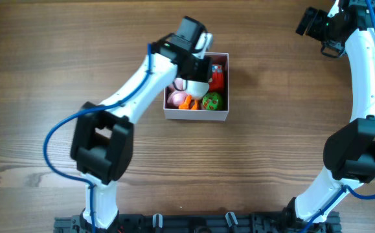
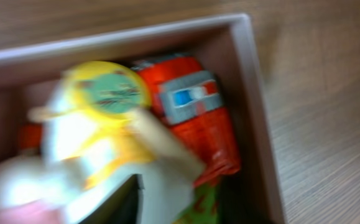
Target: Pack container
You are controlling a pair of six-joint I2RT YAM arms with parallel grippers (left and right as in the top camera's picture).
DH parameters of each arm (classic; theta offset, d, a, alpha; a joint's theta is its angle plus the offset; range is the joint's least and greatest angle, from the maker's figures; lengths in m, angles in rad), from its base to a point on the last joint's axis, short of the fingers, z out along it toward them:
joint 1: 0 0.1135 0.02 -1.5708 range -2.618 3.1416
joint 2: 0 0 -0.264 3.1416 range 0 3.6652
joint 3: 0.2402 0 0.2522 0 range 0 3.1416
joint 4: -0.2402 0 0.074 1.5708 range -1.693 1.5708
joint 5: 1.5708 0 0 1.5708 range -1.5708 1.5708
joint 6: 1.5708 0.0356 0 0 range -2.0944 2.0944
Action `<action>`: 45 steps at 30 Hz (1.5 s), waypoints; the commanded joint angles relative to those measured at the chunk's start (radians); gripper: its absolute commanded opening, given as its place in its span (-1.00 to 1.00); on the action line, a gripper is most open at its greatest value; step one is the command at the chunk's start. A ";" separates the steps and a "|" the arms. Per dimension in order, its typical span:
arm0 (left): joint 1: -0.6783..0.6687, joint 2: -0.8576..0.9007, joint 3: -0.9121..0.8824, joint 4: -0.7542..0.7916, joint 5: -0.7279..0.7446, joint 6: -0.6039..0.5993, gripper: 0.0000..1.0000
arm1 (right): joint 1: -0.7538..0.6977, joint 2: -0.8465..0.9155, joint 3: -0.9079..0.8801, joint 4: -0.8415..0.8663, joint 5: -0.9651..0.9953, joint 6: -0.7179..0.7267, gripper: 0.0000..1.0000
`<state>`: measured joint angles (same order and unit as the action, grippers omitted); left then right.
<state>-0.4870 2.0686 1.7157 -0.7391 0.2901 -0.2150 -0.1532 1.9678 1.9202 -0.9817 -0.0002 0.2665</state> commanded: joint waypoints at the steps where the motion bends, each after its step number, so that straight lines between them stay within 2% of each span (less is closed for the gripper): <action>1: 0.100 -0.140 0.003 -0.040 0.013 -0.003 0.68 | 0.002 -0.008 -0.002 0.002 -0.013 -0.002 1.00; 2: 0.121 -0.162 0.003 -0.053 0.013 -0.003 0.91 | 0.002 -0.008 -0.002 0.002 -0.013 -0.002 0.99; 3: 0.144 -0.186 0.003 -0.068 0.013 -0.003 1.00 | 0.002 -0.008 -0.002 0.002 -0.013 -0.002 1.00; 14: 0.370 -0.520 0.003 -0.291 0.013 -0.010 0.99 | 0.002 -0.008 -0.002 0.002 -0.013 -0.002 1.00; 22: 0.407 -0.738 0.003 -0.525 -0.060 -0.011 0.99 | 0.002 -0.008 -0.002 0.002 -0.013 -0.002 0.99; 25: 0.407 -0.810 0.003 -0.603 -0.103 -0.066 0.99 | 0.002 -0.008 -0.002 0.002 -0.013 -0.001 1.00; 29: 0.406 -0.964 0.003 -0.699 -0.232 -0.180 0.99 | 0.002 -0.008 -0.002 0.002 -0.013 -0.002 0.99; 36: 0.406 -1.226 0.003 -0.725 -0.273 -0.190 0.99 | 0.002 -0.008 -0.002 0.002 -0.013 -0.002 0.99; 42: 0.406 -1.410 0.003 -0.725 -0.246 -0.190 1.00 | 0.002 -0.008 -0.002 0.002 -0.013 -0.002 0.99; 45: 0.406 -1.445 0.003 -0.733 -0.246 -0.190 0.99 | 0.002 -0.008 -0.002 0.002 -0.013 -0.001 0.99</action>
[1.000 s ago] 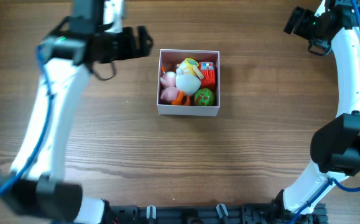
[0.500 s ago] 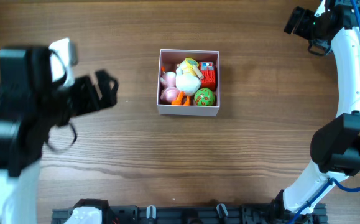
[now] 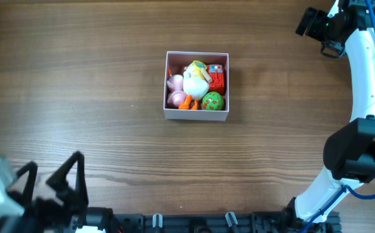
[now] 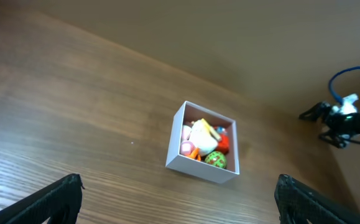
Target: Pack container
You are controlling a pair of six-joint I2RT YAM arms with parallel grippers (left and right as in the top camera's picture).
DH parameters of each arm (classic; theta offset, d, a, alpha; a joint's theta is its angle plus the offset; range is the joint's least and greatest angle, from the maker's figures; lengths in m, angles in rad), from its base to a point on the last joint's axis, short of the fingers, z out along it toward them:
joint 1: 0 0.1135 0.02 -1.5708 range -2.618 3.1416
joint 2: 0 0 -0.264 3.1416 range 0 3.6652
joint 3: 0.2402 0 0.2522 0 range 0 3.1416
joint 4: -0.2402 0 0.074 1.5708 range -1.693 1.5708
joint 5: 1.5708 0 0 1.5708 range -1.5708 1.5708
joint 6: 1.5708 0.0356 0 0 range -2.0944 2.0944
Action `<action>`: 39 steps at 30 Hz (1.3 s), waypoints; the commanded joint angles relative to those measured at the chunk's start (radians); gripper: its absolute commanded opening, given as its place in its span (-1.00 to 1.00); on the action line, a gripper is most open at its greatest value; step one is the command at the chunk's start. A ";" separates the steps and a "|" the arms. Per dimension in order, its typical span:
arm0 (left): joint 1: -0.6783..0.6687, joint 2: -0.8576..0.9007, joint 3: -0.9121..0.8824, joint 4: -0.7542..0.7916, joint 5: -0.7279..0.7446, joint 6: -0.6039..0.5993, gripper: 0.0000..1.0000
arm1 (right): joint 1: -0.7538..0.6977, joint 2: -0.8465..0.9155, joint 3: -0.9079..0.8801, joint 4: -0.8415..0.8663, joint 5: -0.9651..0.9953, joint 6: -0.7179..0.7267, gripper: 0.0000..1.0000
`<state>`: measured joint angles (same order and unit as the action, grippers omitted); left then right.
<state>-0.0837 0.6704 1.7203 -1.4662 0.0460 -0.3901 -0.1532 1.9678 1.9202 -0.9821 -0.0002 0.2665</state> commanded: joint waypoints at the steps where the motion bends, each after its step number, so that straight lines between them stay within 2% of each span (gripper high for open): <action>1: 0.003 -0.058 -0.001 -0.014 -0.002 -0.015 0.99 | 0.002 -0.008 -0.002 0.002 -0.013 -0.002 0.99; 13: 0.003 -0.066 -0.002 -0.103 -0.009 -0.004 1.00 | 0.002 -0.008 -0.002 0.003 -0.013 -0.001 1.00; 18: 0.003 -0.067 -0.023 -0.054 -0.014 0.187 0.99 | 0.002 -0.008 -0.002 0.003 -0.013 -0.002 1.00; 23: 0.037 -0.070 -0.127 0.065 -0.014 0.329 1.00 | 0.002 -0.008 -0.002 0.003 -0.013 -0.002 0.99; 28: 0.098 -0.124 -0.320 0.254 -0.013 0.334 0.99 | 0.002 -0.008 -0.002 0.002 -0.013 -0.002 1.00; 36: 0.141 -0.379 -0.752 0.643 -0.013 0.334 0.99 | 0.002 -0.008 -0.002 0.002 -0.013 -0.001 0.99; 39: 0.157 -0.460 -0.883 0.737 -0.009 0.333 0.99 | 0.002 -0.008 -0.002 0.003 -0.013 -0.002 0.99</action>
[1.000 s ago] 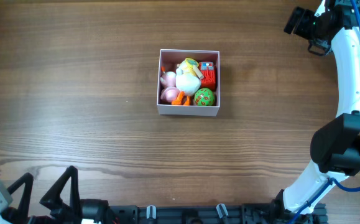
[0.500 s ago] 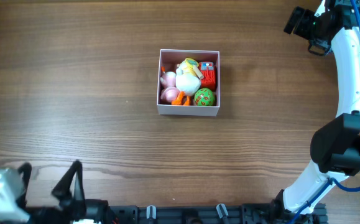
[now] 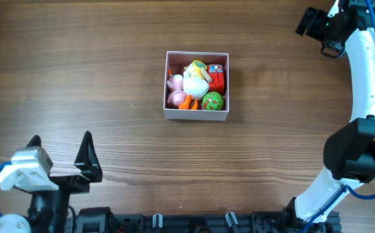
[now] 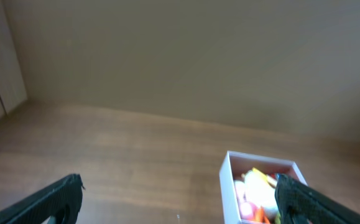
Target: Pack container
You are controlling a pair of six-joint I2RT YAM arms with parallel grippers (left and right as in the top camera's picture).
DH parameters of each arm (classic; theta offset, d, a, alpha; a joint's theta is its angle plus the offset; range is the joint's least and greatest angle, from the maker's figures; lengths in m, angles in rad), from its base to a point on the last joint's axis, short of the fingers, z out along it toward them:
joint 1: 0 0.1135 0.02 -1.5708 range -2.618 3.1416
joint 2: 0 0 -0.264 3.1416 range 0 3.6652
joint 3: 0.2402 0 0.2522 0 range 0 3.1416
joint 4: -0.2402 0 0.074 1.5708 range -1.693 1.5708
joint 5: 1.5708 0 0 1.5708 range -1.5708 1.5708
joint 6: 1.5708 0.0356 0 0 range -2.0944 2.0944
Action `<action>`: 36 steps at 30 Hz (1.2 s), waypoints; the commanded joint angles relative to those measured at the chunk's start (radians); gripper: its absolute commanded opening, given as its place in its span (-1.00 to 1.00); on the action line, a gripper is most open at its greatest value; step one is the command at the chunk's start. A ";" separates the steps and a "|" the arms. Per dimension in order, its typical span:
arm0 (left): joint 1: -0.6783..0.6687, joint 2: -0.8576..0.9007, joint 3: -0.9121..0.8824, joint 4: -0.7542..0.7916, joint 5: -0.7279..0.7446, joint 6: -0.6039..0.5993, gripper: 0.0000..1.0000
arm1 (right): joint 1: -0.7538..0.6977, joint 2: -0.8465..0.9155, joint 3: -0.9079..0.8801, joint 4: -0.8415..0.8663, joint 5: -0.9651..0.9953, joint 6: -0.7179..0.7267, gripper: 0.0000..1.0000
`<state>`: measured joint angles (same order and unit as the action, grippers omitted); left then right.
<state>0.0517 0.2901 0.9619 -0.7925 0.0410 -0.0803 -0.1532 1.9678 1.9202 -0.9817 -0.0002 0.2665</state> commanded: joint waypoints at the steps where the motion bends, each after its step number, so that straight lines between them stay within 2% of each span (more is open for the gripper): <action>1: 0.025 -0.114 -0.177 0.101 -0.004 0.024 0.99 | 0.002 -0.008 -0.002 0.002 -0.013 -0.001 0.99; 9: 0.025 -0.288 -0.475 0.396 -0.005 0.024 0.99 | 0.002 -0.008 -0.002 0.002 -0.013 -0.001 0.99; 13: 0.025 -0.287 -0.569 0.521 -0.005 0.024 0.99 | 0.002 -0.008 -0.002 0.002 -0.013 -0.002 1.00; 23: 0.025 -0.287 -0.725 0.608 -0.009 0.024 1.00 | 0.002 -0.008 -0.002 0.002 -0.013 -0.002 1.00; 31: 0.021 -0.287 -0.896 0.823 0.015 0.024 1.00 | 0.002 -0.008 -0.002 0.002 -0.013 -0.002 0.99; 36: -0.028 -0.287 -0.952 0.848 0.021 0.024 0.99 | 0.002 -0.008 -0.002 0.002 -0.013 -0.002 1.00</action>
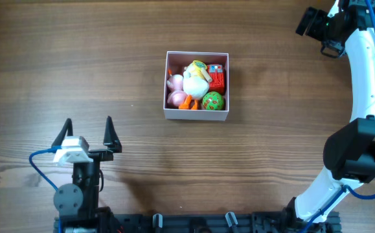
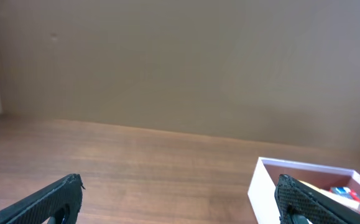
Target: Pack container
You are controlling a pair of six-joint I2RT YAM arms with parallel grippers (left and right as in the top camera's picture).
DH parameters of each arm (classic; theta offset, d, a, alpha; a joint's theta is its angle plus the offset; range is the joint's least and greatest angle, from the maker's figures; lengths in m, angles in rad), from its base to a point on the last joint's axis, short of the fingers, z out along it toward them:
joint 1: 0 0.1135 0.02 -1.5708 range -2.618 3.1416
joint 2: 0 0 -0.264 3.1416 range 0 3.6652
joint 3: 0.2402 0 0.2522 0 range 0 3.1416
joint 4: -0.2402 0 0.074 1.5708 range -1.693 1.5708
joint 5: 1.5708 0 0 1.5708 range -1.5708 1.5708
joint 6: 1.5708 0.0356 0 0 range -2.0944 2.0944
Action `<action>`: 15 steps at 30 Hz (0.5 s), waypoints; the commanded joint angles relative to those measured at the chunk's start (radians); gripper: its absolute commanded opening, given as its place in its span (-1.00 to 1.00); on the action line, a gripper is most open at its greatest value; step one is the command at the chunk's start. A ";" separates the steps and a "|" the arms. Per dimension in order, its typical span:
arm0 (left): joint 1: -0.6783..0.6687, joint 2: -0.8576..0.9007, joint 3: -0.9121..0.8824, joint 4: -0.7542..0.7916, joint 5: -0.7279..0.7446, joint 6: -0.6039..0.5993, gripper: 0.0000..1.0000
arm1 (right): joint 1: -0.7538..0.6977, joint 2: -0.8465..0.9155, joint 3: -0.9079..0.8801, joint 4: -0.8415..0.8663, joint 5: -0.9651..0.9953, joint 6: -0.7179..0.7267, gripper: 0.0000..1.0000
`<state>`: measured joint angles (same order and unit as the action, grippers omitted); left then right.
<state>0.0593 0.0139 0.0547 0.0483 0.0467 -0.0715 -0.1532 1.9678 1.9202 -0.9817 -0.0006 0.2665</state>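
Observation:
A white square box point(image 1: 196, 115) stands at mid-table, filled with toys: a white plush duck point(image 1: 195, 81) with a yellow cap, a red packet point(image 1: 217, 76), a green ball point(image 1: 212, 101), pink point(image 1: 175, 90) and orange pieces. My left gripper point(image 1: 87, 134) stands open near the front left edge, far from the box, with nothing between its fingers. In the left wrist view the gripper point(image 2: 180, 202) spreads wide, and the box point(image 2: 273, 186) shows at the lower right. My right gripper point(image 1: 309, 21) sits at the far right corner, its jaws not clear.
The wooden table point(image 1: 77, 58) runs all round the box. The right arm point(image 1: 365, 84) rises along the right edge. A plain beige wall point(image 2: 180, 62) stands behind the table in the left wrist view.
My left arm has shifted right and a little farther onto the table, from the front left corner. Its gripper stays open. The box and right arm have not moved.
My left gripper was over the box with the white duck among the toys. Then the duck lay in the box and the arm was back at the front left corner, gripper open. It has since settled, open, near the front left edge.

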 commanded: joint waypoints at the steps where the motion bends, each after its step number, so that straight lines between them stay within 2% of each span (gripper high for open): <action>1: -0.050 -0.011 -0.050 -0.006 0.016 0.015 1.00 | 0.002 -0.008 -0.002 0.002 -0.013 -0.002 0.99; 7: -0.082 -0.011 -0.049 -0.047 0.015 0.015 1.00 | 0.002 -0.008 -0.002 0.002 -0.013 -0.001 0.99; 11: -0.082 -0.011 -0.049 -0.127 0.014 0.015 0.99 | 0.002 -0.008 -0.002 0.002 -0.013 -0.001 0.99; 15: -0.076 -0.011 -0.049 -0.124 -0.010 0.016 0.99 | 0.002 -0.008 -0.002 0.002 -0.013 -0.002 0.99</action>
<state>-0.0177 0.0135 0.0101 -0.0677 0.0494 -0.0715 -0.1532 1.9678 1.9202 -0.9813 -0.0006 0.2665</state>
